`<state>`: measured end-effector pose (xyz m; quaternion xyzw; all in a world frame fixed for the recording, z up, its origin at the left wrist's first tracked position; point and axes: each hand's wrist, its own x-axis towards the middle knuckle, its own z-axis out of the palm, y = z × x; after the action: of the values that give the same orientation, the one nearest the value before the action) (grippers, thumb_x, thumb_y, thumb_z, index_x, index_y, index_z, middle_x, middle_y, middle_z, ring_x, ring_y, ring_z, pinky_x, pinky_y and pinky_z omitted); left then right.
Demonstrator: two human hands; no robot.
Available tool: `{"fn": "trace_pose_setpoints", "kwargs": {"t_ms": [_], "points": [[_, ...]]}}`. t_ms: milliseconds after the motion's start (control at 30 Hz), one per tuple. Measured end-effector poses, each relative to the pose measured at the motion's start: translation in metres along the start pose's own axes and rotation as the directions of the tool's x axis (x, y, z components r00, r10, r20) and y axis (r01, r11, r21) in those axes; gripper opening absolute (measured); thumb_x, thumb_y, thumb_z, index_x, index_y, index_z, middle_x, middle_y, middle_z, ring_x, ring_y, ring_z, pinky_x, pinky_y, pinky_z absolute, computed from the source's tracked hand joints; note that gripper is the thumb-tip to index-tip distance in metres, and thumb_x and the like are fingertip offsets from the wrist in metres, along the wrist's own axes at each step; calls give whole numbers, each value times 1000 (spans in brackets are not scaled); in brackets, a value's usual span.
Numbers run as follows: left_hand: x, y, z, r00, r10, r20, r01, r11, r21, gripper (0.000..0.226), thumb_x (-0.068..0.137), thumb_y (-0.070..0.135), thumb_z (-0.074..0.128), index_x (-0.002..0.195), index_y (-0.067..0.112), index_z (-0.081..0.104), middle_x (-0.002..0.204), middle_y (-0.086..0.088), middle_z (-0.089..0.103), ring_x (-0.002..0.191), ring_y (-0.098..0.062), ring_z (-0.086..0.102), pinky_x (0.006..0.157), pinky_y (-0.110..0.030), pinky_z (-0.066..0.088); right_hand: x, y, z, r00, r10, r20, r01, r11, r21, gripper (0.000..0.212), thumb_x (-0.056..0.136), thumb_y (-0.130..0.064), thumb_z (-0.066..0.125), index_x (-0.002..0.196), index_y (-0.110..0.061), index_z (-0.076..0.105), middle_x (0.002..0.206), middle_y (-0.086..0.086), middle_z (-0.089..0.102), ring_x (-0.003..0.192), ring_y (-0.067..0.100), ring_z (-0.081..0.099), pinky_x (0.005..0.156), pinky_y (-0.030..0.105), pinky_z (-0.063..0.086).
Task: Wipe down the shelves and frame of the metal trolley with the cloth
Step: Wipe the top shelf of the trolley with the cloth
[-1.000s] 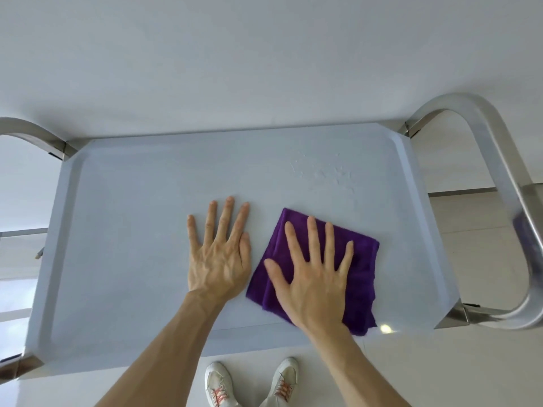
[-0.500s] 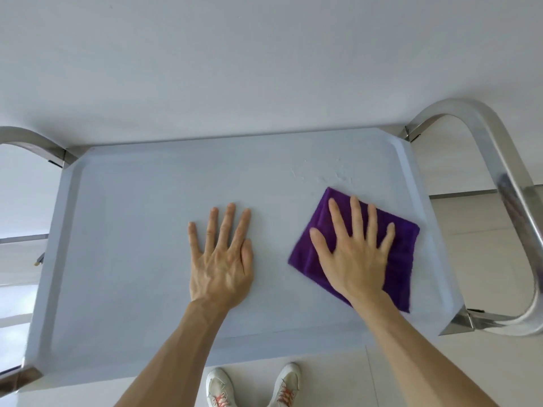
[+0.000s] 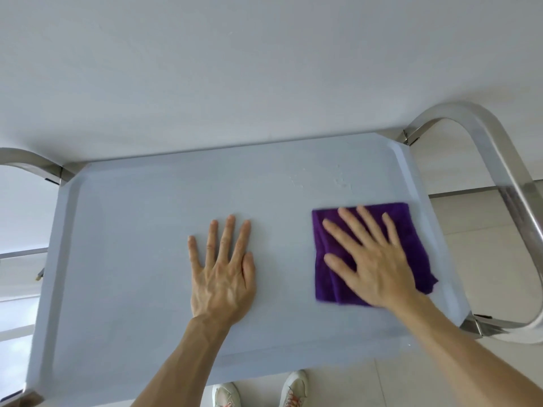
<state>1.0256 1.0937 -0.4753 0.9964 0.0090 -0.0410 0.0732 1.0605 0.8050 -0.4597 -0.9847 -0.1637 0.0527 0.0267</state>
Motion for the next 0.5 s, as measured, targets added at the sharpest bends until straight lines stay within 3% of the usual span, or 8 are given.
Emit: {"fn": "trace_pose_setpoints", "kwargs": {"t_ms": [100, 200, 367, 500], "points": [[-1, 0, 0, 1000, 4, 2, -4, 1000, -2, 57, 102, 39, 20, 158, 31, 16, 165, 2, 15, 154, -22, 3, 119, -61, 8, 54, -1, -7, 977, 212, -21, -212, 977, 6, 65, 96, -70, 20, 155, -43, 20, 165, -6, 19, 152, 27, 16, 119, 61, 12], [0, 0, 1, 1000, 0, 2, 0, 1000, 6, 57, 101, 38, 23, 158, 31, 17, 165, 2, 16, 154, -22, 3, 119, -61, 8, 100, -27, -10, 955, 294, -27, -293, 956, 28, 70, 93, -74, 18, 156, -41, 17, 166, -4, 17, 152, 31, 13, 117, 66, 10], [-1, -1, 0, 1000, 2, 17, -2, 1000, 12, 57, 101, 39, 23, 158, 32, 17, 165, 3, 15, 154, -21, 3, 119, -61, 9, 106, -78, -5, 990, 121, -68, -119, 992, 39, 70, 93, -73, 24, 155, -41, 23, 166, -4, 18, 153, 31, 12, 117, 66, 8], [0, 0, -1, 1000, 1, 26, -2, 1000, 13, 58, 101, 40, 22, 158, 32, 14, 166, 4, 10, 154, -21, 0, 119, -61, 10, 62, -63, 5, 995, -28, -99, 30, 999, 23, 66, 94, -73, 30, 152, -42, 30, 164, -6, 24, 152, 26, 17, 119, 61, 11]]}}
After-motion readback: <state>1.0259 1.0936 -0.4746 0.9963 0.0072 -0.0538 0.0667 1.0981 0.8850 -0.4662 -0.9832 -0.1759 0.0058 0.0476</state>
